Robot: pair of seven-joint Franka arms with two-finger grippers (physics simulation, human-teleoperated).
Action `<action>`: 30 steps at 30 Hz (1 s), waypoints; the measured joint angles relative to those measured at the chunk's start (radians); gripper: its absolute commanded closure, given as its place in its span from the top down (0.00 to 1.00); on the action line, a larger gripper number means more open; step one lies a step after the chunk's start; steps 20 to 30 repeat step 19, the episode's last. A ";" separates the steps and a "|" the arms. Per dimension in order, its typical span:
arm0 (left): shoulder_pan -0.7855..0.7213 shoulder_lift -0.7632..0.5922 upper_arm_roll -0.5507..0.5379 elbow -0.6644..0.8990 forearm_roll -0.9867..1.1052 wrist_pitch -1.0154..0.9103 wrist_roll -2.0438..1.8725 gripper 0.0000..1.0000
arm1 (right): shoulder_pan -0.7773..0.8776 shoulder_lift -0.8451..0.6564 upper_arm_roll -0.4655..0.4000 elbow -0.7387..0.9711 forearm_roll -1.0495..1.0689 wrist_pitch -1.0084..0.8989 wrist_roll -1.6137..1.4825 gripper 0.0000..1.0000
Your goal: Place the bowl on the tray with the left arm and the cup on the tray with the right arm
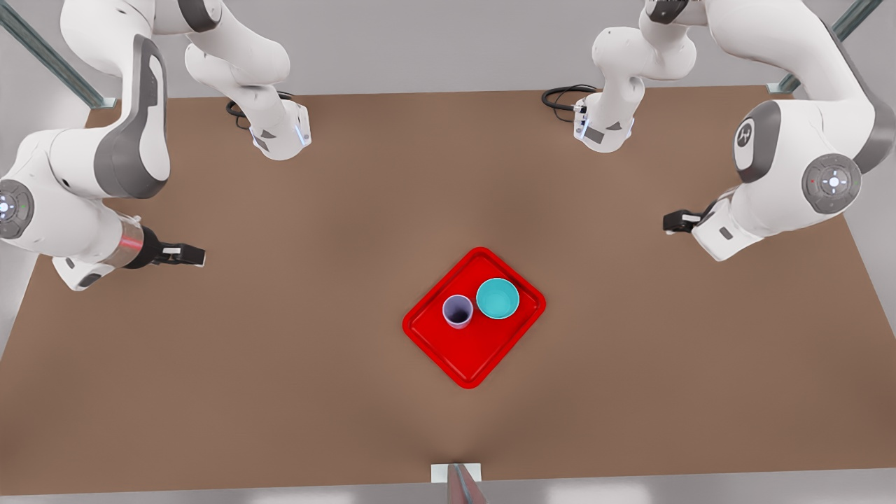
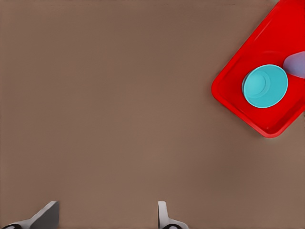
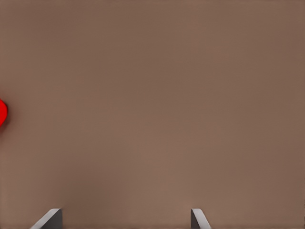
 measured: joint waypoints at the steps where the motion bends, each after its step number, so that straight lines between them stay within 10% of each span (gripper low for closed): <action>1: 0.001 -0.001 0.000 0.001 0.000 0.000 0.000 1.00 | 0.001 0.000 0.011 -0.010 0.000 0.016 0.000 1.00; 30: 0.018 -0.016 -0.008 -0.019 0.005 0.034 0.000 1.00 | -0.046 0.006 0.057 0.035 -0.024 0.033 -0.005 1.00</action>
